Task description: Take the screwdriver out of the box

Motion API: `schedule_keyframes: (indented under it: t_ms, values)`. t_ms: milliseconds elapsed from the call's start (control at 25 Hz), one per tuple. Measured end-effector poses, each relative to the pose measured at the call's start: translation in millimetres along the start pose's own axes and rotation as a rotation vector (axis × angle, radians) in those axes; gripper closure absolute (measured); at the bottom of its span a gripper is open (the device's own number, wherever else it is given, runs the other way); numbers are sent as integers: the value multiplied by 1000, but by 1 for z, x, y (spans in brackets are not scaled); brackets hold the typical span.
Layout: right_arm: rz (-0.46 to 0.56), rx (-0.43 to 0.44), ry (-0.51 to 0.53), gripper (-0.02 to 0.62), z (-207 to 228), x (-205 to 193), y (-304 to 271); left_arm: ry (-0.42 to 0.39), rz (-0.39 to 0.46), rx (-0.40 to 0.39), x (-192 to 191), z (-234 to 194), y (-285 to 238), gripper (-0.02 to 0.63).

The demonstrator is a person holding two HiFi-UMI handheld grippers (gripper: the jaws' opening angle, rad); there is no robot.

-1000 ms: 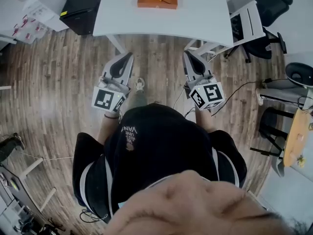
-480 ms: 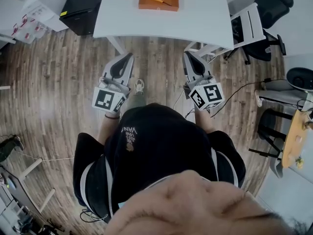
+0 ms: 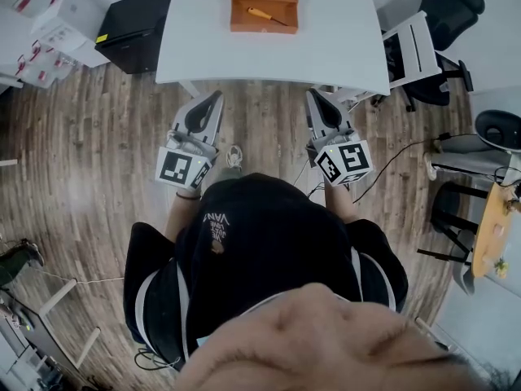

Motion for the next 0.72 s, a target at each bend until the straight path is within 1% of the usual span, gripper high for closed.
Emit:
schedule_keyframes:
  t_ms: [240,440,720]
  values:
    - [2,-25,-4,583,5,3,-34,3,1,-29,2,-33,-20,591]
    - [1,-53,-6,583,6,1,-61,8,-13,-51,-4,-63,-34,591]
    - [-2,-112,-1,583,8,1,-89,10,-18,-112,-7,-94,-49,591]
Point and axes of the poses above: the fingertips, and each gripper's own axes: y backward along the fingers, z to its right, x out of its top, the point moved 3 cm from there along y, backward along the fingers, and after that the axes turned 5 degrees about y, right-handed, at the moved point
